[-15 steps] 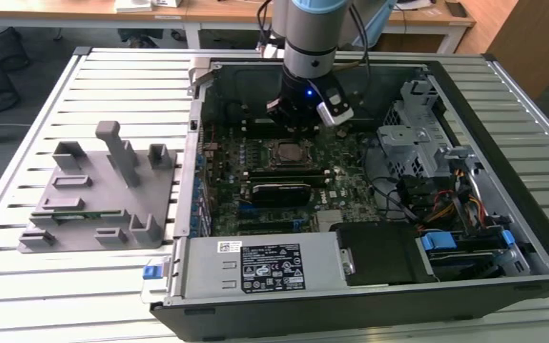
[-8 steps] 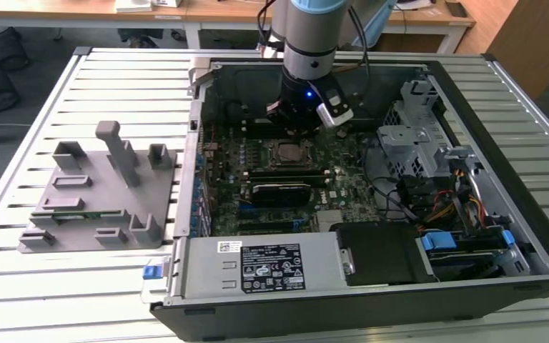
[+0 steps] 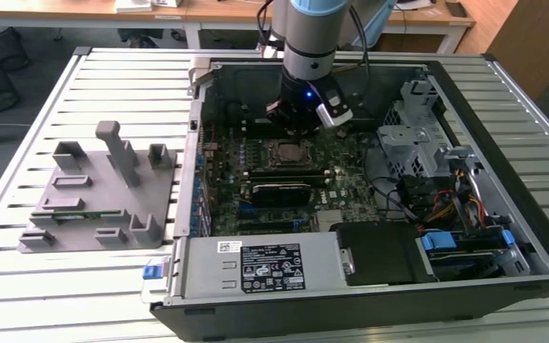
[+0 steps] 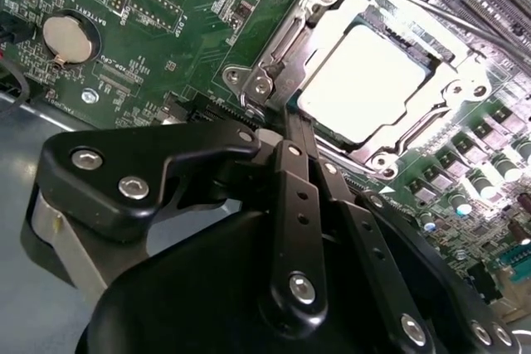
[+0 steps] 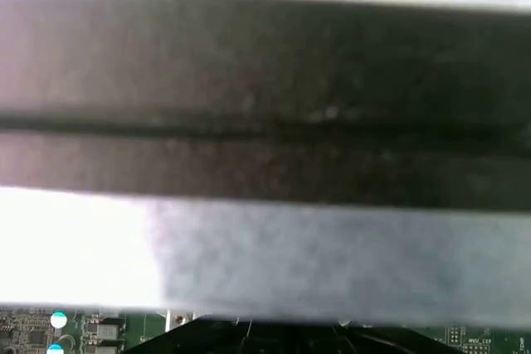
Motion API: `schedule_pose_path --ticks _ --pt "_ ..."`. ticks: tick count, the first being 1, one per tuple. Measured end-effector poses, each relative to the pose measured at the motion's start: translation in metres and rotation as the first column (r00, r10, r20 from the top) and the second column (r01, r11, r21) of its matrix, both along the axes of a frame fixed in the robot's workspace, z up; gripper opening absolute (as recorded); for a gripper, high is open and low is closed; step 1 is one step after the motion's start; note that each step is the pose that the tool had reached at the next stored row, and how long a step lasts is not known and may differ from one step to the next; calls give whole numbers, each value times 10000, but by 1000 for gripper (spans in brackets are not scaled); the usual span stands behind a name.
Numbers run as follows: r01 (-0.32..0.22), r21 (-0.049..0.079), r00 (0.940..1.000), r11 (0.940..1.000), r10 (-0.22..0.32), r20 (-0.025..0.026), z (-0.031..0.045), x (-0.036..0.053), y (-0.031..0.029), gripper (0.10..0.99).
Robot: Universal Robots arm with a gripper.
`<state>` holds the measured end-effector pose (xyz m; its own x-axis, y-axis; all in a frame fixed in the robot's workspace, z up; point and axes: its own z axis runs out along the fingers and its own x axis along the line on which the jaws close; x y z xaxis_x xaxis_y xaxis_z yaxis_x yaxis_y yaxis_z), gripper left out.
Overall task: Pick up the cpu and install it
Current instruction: 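Install the first cpu locking lever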
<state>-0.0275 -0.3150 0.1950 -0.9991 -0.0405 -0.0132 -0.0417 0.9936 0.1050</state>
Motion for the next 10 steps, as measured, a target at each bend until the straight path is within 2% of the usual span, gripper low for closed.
schedule_pose_path --ticks 3,5,7,10 --pt "-5 217 10000 9998 5 -14 9 -5 -6 106" --pt "-7 445 10000 9990 6 11 -11 4 12 106" --pt "-9 546 10000 9985 9 12 -10 5 12 106" --pt "-10 596 10000 9982 9 24 10 8 18 106"
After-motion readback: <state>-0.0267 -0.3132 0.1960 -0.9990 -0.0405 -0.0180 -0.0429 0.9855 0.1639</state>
